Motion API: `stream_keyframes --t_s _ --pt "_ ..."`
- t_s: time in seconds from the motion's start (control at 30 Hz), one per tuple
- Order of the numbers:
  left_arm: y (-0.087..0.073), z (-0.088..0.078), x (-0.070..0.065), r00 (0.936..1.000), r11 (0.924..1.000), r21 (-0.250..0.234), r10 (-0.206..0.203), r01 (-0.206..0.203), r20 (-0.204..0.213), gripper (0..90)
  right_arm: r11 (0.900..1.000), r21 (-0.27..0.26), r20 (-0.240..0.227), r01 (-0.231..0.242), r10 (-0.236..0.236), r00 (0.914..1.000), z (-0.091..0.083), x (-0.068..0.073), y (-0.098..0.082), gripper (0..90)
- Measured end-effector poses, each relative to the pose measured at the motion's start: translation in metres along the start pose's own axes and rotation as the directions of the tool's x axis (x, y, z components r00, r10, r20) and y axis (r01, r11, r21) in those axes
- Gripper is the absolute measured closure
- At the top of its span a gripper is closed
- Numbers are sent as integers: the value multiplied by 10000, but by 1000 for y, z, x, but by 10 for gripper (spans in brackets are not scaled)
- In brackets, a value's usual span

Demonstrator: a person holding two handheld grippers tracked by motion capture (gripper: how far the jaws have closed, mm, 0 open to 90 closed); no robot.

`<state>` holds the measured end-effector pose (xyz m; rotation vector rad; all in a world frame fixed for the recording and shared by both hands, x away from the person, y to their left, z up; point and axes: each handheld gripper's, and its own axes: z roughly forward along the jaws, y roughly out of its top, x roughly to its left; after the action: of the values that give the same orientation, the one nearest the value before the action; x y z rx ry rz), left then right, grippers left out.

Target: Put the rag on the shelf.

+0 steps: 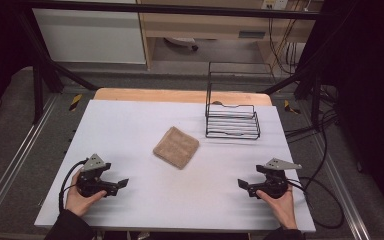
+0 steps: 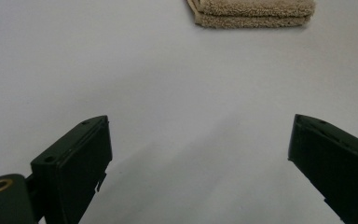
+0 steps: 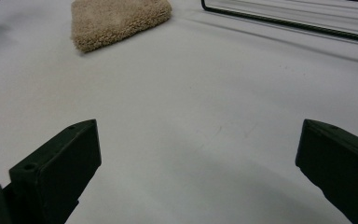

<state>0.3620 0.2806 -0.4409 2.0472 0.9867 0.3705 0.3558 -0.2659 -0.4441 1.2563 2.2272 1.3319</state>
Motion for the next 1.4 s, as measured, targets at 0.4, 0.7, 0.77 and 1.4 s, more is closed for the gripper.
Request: stream_keyframes --t_s 0.4,0.7,0.77,1.4 --pt "0 -1 -2 9999 9999 1 124 -124 -47 62 10000 38 100 21 -21 9999 3 4 0 8" --pt "0 -1 -2 9999 9999 -31 126 -127 -102 61 9994 256 82 251 -254 9996 15 16 5 7" --pt "0 -1 -3 9999 9999 -57 102 -102 -117 61 9992 281 12 282 -282 9996 18 20 6 7" --pt "1 0 -1 9997 9999 -42 112 -113 -224 61 9948 511 -511 881 -855 9950 60 63 31 6"
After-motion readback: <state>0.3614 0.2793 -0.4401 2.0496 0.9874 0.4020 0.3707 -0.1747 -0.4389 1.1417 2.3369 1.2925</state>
